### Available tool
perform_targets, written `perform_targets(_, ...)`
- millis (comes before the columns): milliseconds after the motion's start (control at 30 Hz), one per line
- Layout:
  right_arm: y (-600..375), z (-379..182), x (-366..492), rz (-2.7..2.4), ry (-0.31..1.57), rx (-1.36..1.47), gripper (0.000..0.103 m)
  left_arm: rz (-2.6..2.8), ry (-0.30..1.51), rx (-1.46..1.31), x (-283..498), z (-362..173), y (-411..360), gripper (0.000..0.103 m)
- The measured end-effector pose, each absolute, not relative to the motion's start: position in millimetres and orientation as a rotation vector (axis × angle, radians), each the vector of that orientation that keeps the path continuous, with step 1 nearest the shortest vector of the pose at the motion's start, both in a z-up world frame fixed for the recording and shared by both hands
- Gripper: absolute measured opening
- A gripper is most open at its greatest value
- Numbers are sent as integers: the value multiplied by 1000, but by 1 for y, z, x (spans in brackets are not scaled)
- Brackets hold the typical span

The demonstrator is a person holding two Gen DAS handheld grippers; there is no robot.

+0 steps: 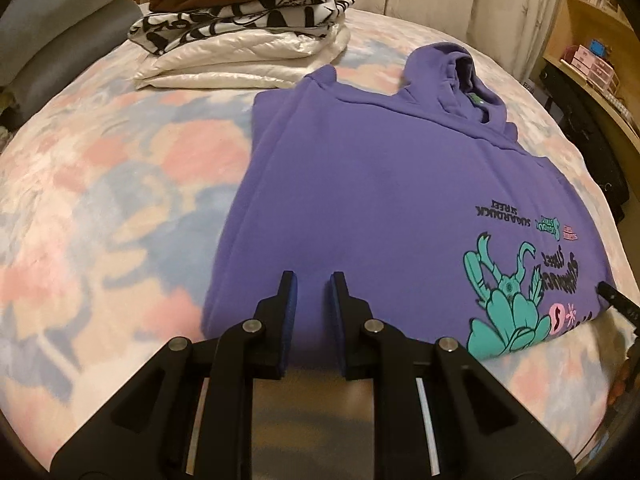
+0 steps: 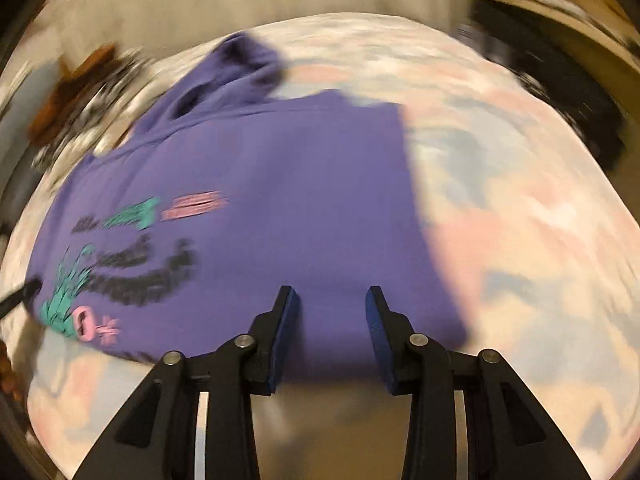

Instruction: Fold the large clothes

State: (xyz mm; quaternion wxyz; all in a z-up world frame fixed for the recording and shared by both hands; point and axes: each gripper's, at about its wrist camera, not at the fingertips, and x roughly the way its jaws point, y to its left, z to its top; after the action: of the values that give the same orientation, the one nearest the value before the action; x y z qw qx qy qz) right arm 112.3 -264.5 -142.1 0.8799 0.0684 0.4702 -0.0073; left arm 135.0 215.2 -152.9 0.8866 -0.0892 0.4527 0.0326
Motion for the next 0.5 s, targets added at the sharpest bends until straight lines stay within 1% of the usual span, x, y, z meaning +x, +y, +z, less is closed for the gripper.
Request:
perform_targets(333, -276, -142, 78, -80, 986, 136, 30, 96, 937, -129, 127, -151, 205, 15)
perform_targets(433, -279, -145, 76, -74, 991, 167, 30, 91, 939, -141, 126, -152, 206, 15)
perform_targets(467, -278, -148, 91, -72, 994, 170, 30, 90, 940, -138, 126, -152, 206, 15)
perform_targets(500, -278, -148, 88, -71, 997, 175, 30, 89, 943, -137, 126, -152, 206, 16)
